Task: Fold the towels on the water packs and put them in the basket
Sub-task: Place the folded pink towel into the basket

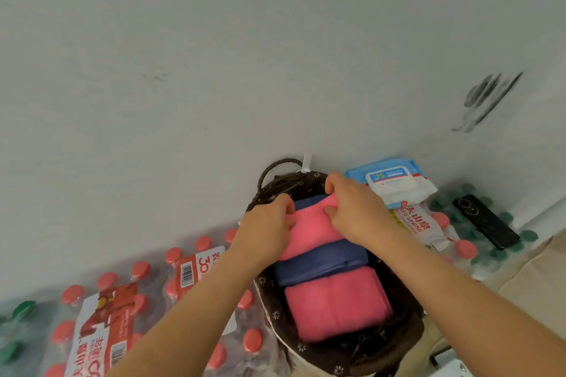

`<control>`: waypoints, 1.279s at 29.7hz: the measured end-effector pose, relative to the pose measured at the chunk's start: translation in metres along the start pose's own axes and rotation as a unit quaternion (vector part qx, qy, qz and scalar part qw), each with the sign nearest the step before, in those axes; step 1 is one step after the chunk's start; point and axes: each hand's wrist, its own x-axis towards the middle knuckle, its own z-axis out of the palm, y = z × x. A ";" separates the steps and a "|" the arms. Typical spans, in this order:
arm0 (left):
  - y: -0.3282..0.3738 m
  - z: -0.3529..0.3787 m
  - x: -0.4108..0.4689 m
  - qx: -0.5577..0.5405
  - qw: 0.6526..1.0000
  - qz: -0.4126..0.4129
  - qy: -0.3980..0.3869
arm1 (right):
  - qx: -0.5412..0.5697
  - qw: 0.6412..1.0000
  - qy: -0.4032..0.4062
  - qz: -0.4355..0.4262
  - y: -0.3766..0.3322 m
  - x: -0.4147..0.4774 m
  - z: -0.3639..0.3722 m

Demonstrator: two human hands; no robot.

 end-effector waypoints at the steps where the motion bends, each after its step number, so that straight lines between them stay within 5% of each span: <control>1: -0.001 0.002 0.001 0.006 1.000 0.004 0.003 | -0.025 1.000 0.001 -0.013 0.000 0.000 0.002; 7: -0.003 0.012 0.003 0.044 0.997 0.052 0.040 | -0.140 0.979 0.081 -0.124 0.005 -0.003 0.009; 11: -0.005 0.016 0.003 0.077 0.994 0.073 0.035 | -0.133 0.970 0.011 -0.204 0.009 -0.007 0.018; 19: -0.010 0.025 0.003 0.218 0.942 0.223 0.121 | -0.144 0.973 -0.105 -0.149 0.006 -0.011 0.009; 26: -0.013 0.026 -0.010 0.213 0.958 0.181 0.058 | -0.064 0.984 -0.100 -0.131 0.007 -0.015 0.008; 33: 0.006 0.029 -0.007 0.296 0.928 0.218 0.064 | -0.093 0.987 -0.092 -0.091 0.014 -0.013 0.016; 38: -0.006 0.029 -0.007 0.208 0.962 0.173 0.045 | -0.113 0.986 -0.073 -0.096 0.013 -0.015 0.018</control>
